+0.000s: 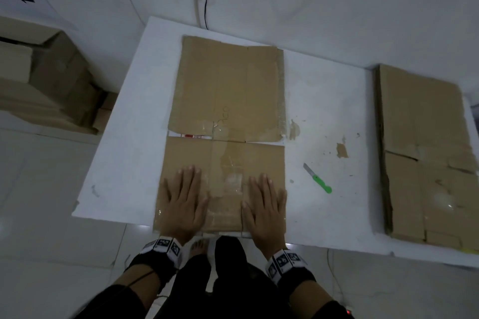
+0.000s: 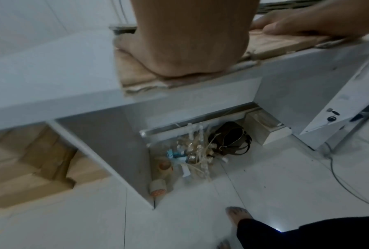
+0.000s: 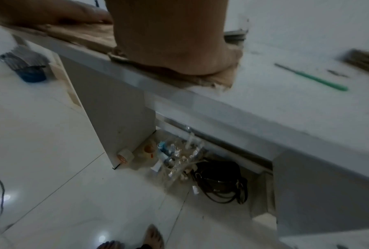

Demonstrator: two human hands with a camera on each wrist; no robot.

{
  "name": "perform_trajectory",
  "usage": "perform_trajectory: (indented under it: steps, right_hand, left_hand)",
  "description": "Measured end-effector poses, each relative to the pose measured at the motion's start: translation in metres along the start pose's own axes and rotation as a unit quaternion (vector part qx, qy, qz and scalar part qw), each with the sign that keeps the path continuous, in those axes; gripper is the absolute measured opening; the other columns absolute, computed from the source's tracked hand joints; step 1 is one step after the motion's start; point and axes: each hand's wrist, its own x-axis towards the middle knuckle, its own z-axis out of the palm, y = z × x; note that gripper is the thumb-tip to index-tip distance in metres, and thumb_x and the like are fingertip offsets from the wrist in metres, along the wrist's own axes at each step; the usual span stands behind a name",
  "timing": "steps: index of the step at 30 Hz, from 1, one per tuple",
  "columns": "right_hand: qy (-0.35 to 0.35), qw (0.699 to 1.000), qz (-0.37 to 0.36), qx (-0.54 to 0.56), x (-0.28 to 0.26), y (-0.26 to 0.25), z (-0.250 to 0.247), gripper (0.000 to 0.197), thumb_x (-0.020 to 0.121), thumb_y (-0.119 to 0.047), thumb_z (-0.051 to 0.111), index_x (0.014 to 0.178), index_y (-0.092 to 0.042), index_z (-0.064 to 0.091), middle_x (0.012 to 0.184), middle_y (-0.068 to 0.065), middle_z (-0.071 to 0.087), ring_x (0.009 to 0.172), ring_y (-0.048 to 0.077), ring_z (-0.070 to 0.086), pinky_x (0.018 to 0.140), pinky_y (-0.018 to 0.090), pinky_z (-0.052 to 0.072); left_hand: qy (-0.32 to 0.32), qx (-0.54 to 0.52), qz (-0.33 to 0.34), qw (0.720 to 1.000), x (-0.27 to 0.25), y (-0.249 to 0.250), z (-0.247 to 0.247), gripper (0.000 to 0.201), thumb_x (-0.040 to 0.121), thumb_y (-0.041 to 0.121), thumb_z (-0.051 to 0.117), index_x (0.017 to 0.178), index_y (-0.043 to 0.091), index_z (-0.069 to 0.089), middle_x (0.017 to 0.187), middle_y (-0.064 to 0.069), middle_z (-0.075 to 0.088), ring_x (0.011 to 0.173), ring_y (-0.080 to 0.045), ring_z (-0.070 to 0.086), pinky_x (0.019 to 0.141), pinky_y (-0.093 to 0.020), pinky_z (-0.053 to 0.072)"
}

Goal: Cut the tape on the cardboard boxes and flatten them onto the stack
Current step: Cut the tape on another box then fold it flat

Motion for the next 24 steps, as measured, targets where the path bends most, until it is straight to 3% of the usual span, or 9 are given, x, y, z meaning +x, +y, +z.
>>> perform_trajectory:
  steps: [3, 6, 8, 11, 14, 19, 21, 24]
  right_hand:
    - [0.003, 1.0, 0.021, -0.017, -0.003, -0.001, 0.004, 0.061, 0.1, -0.049, 0.026, 0.156, -0.025, 0.021, 0.165, 0.0, 0.011, 0.152, 0.019, 0.006, 0.121, 0.052, 0.006]
    - [0.0, 0.999, 0.027, -0.018, 0.0, -0.001, 0.005, 0.06, 0.1, -0.049, 0.025, 0.156, -0.028, 0.02, 0.165, -0.003, 0.01, 0.152, 0.015, 0.004, 0.121, 0.049, 0.003]
    - [0.002, 1.0, 0.026, -0.001, 0.0, 0.001, 0.005, 0.055, 0.102, -0.045, 0.025, 0.153, -0.027, 0.028, 0.163, -0.003, 0.017, 0.151, 0.015, 0.01, 0.12, 0.051, 0.009]
    - [0.062, 0.996, 0.065, 0.004, 0.018, -0.006, -0.002, 0.048, 0.1, -0.034, 0.039, 0.141, -0.01, 0.045, 0.153, 0.01, 0.035, 0.14, 0.027, 0.032, 0.115, 0.051, 0.025]
    - [0.091, 0.993, 0.075, -0.03, 0.056, -0.018, -0.02, 0.055, 0.1, -0.033, 0.039, 0.147, -0.006, 0.035, 0.154, 0.017, 0.032, 0.142, 0.031, 0.029, 0.12, 0.043, 0.011]
    - [0.062, 0.996, 0.027, -0.06, 0.147, -0.015, -0.036, 0.058, 0.102, -0.043, 0.026, 0.153, -0.017, 0.022, 0.163, 0.01, 0.016, 0.151, 0.028, 0.011, 0.121, 0.052, 0.014]
    - [0.047, 0.997, 0.029, -0.045, 0.18, -0.012, -0.036, 0.06, 0.102, -0.045, 0.024, 0.154, -0.015, 0.023, 0.163, 0.01, 0.016, 0.152, 0.027, 0.009, 0.121, 0.055, 0.007]
    - [0.008, 0.999, 0.041, -0.035, 0.203, -0.004, -0.031, 0.062, 0.103, -0.048, 0.021, 0.157, -0.018, 0.013, 0.165, 0.005, 0.008, 0.152, 0.022, -0.001, 0.12, 0.048, -0.012]
  left_hand:
    - [-0.026, 0.024, 0.004, 0.999, -0.002, -0.009, -0.001, 0.067, 0.096, 0.047, 0.025, 0.151, 0.009, 0.023, 0.16, -0.009, 0.014, 0.148, -0.03, 0.012, 0.114, -0.064, 0.009]
    - [-0.052, 0.015, -0.009, 0.998, 0.0, -0.009, -0.002, 0.075, 0.095, 0.058, 0.024, 0.153, 0.012, 0.016, 0.162, -0.006, 0.008, 0.149, -0.027, 0.005, 0.117, -0.058, 0.002]
    - [-0.044, -0.016, -0.034, 0.998, 0.001, -0.007, -0.005, 0.074, 0.095, 0.062, 0.017, 0.153, 0.014, 0.022, 0.16, -0.004, 0.017, 0.148, -0.026, 0.011, 0.118, -0.054, 0.001]
    - [-0.01, -0.093, -0.044, 0.995, 0.018, -0.001, -0.02, 0.071, 0.098, 0.054, 0.007, 0.145, 0.01, 0.037, 0.149, -0.01, 0.038, 0.139, -0.03, 0.033, 0.115, -0.057, 0.015]
    - [0.008, -0.095, -0.006, 0.995, 0.048, 0.005, -0.024, 0.067, 0.101, 0.047, 0.008, 0.147, 0.005, 0.034, 0.152, -0.015, 0.033, 0.142, -0.031, 0.027, 0.116, -0.055, 0.017]
    - [0.01, -0.068, 0.032, 0.997, 0.126, 0.004, -0.023, 0.065, 0.101, 0.048, 0.007, 0.151, 0.01, 0.025, 0.157, -0.016, 0.019, 0.146, -0.03, 0.014, 0.117, -0.052, 0.005]
    - [0.002, -0.055, 0.028, 0.998, 0.153, -0.004, -0.018, 0.061, 0.101, 0.047, 0.01, 0.154, 0.016, 0.015, 0.159, -0.015, 0.016, 0.147, -0.03, 0.01, 0.117, -0.053, 0.003]
    - [-0.021, -0.041, 0.02, 0.999, 0.178, -0.017, -0.007, 0.06, 0.1, 0.044, 0.016, 0.155, 0.023, 0.005, 0.161, -0.01, 0.005, 0.149, -0.027, 0.002, 0.116, -0.058, 0.001]
